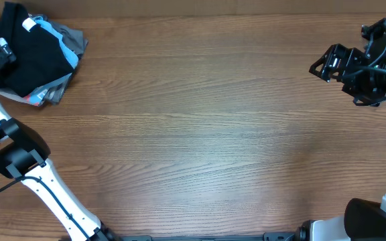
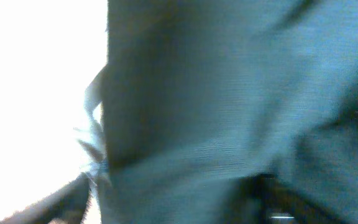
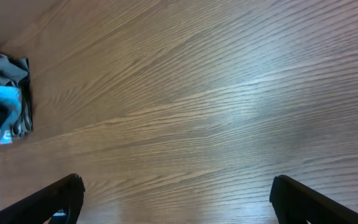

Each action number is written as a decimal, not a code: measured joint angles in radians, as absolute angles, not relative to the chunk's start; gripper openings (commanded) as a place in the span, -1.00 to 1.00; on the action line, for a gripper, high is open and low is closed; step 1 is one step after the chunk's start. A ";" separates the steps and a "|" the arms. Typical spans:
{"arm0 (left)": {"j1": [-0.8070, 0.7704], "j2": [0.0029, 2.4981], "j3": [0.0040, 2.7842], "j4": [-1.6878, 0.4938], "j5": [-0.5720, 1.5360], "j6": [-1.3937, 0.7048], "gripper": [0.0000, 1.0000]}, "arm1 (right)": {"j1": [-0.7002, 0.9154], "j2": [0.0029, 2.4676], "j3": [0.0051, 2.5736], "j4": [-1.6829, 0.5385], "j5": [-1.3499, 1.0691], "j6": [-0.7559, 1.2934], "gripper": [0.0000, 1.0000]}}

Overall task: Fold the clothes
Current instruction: 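Lower the black shirt onto the pile and open the left gripper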

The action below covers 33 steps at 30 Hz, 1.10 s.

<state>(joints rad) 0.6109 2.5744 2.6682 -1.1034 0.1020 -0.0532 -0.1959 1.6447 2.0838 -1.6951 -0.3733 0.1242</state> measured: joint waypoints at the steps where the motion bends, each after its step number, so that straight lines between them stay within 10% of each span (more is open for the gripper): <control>1: 0.613 2.574 2.668 -1.103 0.097 -0.063 1.00 | -0.192 1.645 2.084 -1.695 -0.373 0.126 1.00; 13: 0.624 2.503 2.661 -1.117 0.132 -0.171 0.92 | -0.155 1.645 2.084 -1.695 -0.355 0.127 1.00; 15: 0.622 2.468 2.660 -1.092 0.181 -0.192 0.34 | -0.147 1.645 2.084 -1.695 -0.350 0.127 1.00; 17: 0.618 2.431 2.660 -1.061 0.228 -0.205 -0.92 | -0.141 1.645 2.084 -1.695 -0.347 0.128 1.00; 33: 0.460 2.476 2.661 -0.983 0.151 -0.167 -0.92 | -0.116 1.645 2.084 -1.695 -0.336 0.130 1.00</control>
<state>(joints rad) 0.4603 2.4763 2.6606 -0.9829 0.1509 -0.1665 -0.1162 1.6447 2.0838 -1.6951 -0.3359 0.1303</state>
